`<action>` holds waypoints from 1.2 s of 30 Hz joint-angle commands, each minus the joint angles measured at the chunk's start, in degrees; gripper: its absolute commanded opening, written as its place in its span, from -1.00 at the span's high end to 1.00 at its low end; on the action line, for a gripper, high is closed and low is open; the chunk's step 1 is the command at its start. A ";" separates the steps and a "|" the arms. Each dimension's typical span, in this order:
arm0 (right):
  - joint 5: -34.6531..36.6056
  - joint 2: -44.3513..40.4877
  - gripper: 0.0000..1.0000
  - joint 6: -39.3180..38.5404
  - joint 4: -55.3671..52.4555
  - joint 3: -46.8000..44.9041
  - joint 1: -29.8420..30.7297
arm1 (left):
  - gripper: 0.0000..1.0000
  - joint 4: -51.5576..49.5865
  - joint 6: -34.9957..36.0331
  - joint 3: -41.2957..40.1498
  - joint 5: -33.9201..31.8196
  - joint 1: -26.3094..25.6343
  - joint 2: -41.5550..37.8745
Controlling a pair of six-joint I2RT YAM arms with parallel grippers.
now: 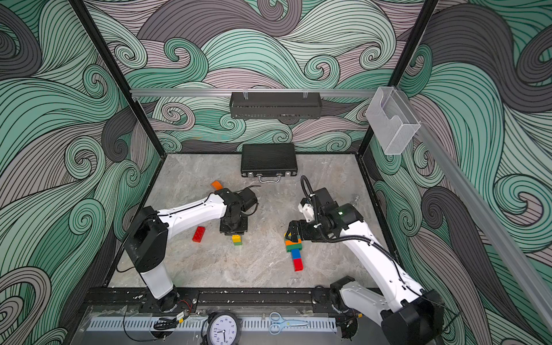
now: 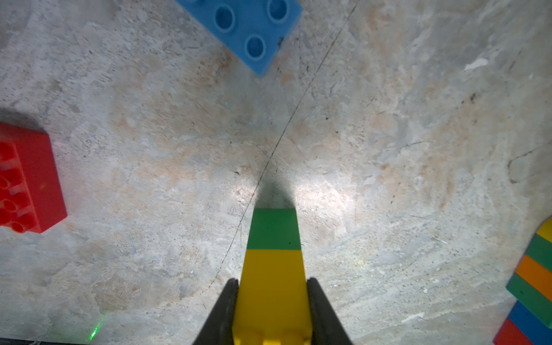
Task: Assemble an ice cream with lego
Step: Assemble the lego brick with the lego brick.
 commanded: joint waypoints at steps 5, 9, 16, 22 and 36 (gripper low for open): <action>0.54 -0.80 -0.99 -0.38 -0.35 1.01 -0.45 | 0.18 -2.60 0.66 2.36 -0.40 0.11 0.35; 0.45 -0.78 -0.99 -0.47 -0.38 1.05 -0.58 | 0.09 -2.83 0.66 2.56 -0.27 0.11 -0.06; 0.47 -0.98 -0.99 -0.47 -0.41 1.19 -0.67 | -0.05 -3.28 1.18 2.83 0.13 0.12 -0.57; 0.30 -1.07 -0.99 -0.45 -0.35 1.57 -0.75 | -0.31 -5.44 1.34 3.49 -1.48 0.19 -2.70; 0.07 -0.76 -0.99 -0.38 -0.62 3.39 -0.76 | -0.87 -8.31 24.29 10.76 -6.26 4.03 -2.87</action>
